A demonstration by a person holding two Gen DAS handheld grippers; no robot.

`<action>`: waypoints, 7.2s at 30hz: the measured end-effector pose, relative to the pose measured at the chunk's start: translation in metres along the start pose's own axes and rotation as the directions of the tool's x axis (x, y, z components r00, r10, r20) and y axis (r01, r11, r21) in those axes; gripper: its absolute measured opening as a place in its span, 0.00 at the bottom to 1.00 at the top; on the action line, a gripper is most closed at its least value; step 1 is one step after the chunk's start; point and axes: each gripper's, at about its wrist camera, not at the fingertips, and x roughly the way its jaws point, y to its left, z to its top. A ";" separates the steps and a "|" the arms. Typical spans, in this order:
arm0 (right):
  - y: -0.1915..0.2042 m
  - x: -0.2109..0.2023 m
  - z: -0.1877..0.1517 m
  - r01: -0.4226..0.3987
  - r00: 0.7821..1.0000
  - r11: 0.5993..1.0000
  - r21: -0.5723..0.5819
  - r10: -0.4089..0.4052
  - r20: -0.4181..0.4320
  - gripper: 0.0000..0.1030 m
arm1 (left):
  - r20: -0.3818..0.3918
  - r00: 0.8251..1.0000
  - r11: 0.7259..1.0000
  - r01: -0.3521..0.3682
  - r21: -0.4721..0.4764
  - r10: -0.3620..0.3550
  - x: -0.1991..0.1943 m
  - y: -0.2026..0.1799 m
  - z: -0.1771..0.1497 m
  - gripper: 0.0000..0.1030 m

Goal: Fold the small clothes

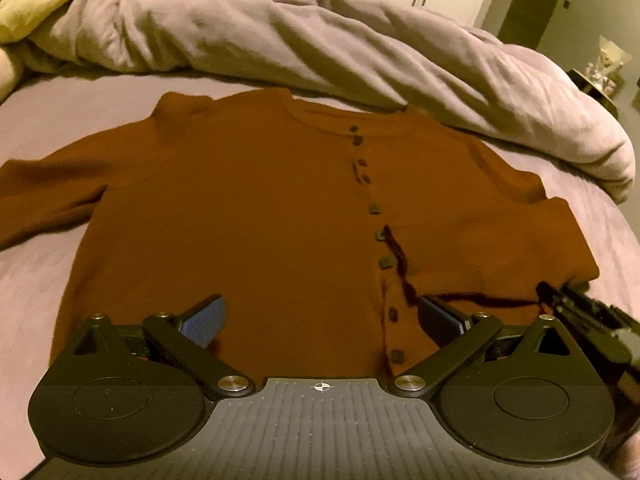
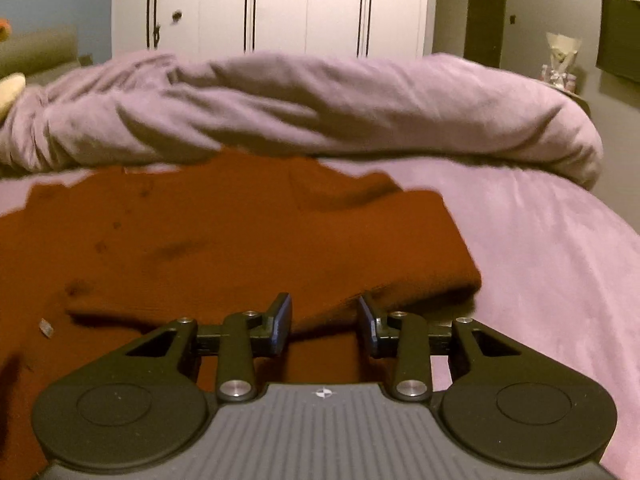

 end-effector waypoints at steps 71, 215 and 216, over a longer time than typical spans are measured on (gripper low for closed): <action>-0.119 -0.033 -0.043 -0.210 0.970 0.662 0.720 0.234 0.068 0.31 | 0.083 0.994 0.995 0.073 -0.066 -0.068 0.038 0.051 0.095 0.05; 0.026 -0.032 -0.010 -0.067 0.994 0.983 0.169 0.080 -0.077 0.70 | 0.317 0.929 0.880 -0.020 -0.475 0.193 -0.077 0.281 0.056 0.08; 0.026 -0.032 -0.010 -0.070 0.993 0.983 0.171 0.084 -0.077 0.70 | 0.330 0.930 0.913 -0.017 -0.408 0.165 -0.075 0.257 0.066 0.08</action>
